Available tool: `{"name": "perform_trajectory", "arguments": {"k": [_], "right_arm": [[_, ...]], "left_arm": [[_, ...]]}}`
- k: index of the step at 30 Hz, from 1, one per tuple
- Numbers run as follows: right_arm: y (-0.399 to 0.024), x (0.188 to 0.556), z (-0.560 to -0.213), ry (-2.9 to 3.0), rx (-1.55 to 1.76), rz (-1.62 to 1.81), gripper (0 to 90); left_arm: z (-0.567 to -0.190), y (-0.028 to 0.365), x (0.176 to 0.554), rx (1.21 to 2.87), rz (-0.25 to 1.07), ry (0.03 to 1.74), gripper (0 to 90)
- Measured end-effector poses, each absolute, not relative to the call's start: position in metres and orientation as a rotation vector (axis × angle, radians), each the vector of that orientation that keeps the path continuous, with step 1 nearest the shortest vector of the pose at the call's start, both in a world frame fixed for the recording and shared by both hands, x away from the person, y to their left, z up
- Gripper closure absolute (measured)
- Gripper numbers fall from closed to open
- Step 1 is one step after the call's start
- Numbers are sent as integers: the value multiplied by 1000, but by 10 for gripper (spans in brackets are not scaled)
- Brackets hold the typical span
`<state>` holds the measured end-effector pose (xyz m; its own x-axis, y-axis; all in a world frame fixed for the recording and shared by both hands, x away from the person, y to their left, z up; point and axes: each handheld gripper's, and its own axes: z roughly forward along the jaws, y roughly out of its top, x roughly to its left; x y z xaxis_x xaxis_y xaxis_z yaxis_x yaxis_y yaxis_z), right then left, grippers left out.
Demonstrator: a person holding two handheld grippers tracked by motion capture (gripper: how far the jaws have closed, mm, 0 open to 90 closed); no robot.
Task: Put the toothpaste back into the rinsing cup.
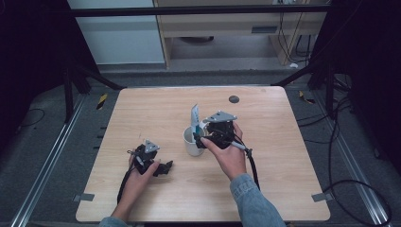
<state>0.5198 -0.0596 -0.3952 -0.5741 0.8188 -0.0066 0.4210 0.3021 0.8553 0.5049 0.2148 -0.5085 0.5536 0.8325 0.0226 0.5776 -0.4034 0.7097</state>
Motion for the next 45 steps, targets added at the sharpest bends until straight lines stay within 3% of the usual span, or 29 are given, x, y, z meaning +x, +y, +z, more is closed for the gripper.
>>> {"name": "perform_trajectory", "arguments": {"k": [45], "right_arm": [[-116,504,-383,2115,1086,1075,94]], "left_arm": [[-509,212,504,2125,496,1129,0]]}}
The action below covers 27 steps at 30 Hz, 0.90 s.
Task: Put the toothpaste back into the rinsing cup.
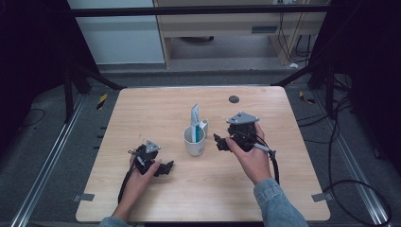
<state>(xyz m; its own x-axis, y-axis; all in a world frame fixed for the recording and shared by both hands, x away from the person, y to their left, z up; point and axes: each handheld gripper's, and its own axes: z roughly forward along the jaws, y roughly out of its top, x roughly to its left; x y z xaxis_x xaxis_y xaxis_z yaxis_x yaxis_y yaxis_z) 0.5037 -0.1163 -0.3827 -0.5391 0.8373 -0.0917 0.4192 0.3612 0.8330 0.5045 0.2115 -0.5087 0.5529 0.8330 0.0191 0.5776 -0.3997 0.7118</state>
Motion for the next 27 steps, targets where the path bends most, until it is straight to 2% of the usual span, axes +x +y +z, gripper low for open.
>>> {"name": "perform_trajectory", "arguments": {"k": [14,27], "right_arm": [[-140,487,-385,2099,1071,1030,99],[-163,476,-405,2073,1117,1026,104]], "left_arm": [[-509,211,504,2124,495,1130,0],[-509,211,504,2125,496,1129,0]]}}
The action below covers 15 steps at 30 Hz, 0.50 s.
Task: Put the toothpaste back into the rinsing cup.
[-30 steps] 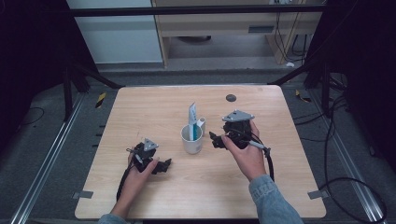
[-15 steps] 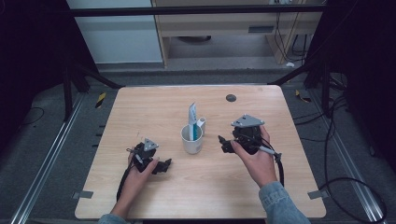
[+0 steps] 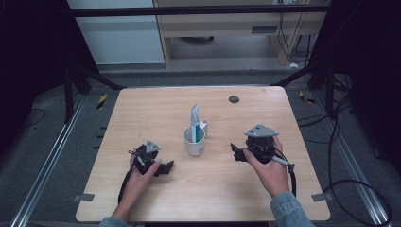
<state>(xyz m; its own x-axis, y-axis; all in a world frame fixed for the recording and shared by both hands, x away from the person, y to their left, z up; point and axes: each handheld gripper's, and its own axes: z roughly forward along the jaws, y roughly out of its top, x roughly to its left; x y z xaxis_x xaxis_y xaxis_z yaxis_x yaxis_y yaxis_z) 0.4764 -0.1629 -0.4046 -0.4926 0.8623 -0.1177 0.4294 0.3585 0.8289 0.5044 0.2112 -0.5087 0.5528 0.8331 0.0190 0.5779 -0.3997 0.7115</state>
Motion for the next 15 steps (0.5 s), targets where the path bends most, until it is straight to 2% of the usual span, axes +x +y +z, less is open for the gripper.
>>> {"name": "perform_trajectory", "arguments": {"k": [15], "right_arm": [[-182,470,-432,2088,1183,979,110]], "left_arm": [[-509,211,504,2125,496,1129,0]]}}
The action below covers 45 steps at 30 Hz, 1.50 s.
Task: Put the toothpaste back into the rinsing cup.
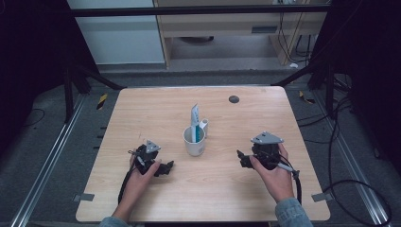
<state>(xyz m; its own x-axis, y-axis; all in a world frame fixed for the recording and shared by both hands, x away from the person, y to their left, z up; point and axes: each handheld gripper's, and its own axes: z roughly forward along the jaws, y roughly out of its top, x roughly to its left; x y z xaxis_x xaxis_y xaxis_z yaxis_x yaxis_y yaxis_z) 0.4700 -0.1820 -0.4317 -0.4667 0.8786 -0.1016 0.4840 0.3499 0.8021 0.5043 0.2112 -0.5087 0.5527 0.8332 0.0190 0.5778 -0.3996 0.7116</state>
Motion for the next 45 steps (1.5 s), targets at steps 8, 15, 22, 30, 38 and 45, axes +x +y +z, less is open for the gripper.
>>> {"name": "perform_trajectory", "arguments": {"k": [8,15,22,30,38,45], "right_arm": [[-194,469,-452,2097,1246,965,108],[-207,470,-467,2093,1307,973,110],[-223,475,-480,2077,1383,963,111],[-229,483,-487,2065,1431,950,112],[-226,490,-493,2068,1458,946,110],[-223,493,-500,2070,1474,937,109]], "left_arm": [[-509,211,504,2123,496,1130,0],[-509,211,504,2121,495,1131,0],[-509,211,504,2126,496,1129,0],[-509,211,504,2126,496,1129,0],[-509,211,504,2126,496,1129,0],[-509,211,504,2126,496,1129,0]]}}
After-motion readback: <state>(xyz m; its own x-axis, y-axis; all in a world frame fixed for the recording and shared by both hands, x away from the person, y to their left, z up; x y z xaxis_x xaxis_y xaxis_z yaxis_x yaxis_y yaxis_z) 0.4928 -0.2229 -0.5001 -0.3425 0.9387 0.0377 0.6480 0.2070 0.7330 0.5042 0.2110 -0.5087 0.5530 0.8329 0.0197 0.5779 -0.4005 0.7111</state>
